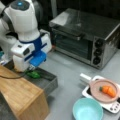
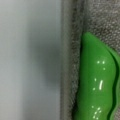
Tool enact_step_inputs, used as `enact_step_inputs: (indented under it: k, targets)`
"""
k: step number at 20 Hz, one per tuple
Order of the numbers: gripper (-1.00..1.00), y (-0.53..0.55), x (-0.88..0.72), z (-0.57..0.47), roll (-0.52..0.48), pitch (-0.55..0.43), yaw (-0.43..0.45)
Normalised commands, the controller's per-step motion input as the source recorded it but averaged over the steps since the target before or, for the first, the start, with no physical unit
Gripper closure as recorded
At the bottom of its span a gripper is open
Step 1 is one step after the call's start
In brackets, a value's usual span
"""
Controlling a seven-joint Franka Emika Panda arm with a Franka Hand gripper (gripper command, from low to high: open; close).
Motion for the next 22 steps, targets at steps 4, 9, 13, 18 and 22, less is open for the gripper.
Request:
enact_step_inputs:
  k: [4,9,13,18,22]
  targets:
    - [-1.00,-0.04,0.05,0.06,-0.038,0.074,0.116]
    - [-1.00,-0.04,0.05,0.06,-0.038,0.074,0.116]
    - [-1.00,-0.04,0.05,0.06,-0.038,0.074,0.116]
    - [-1.00,-0.04,0.05,0.06,-0.038,0.074,0.116]
    - [-1.00,-0.04,0.05,0.06,-0.038,0.074,0.116]
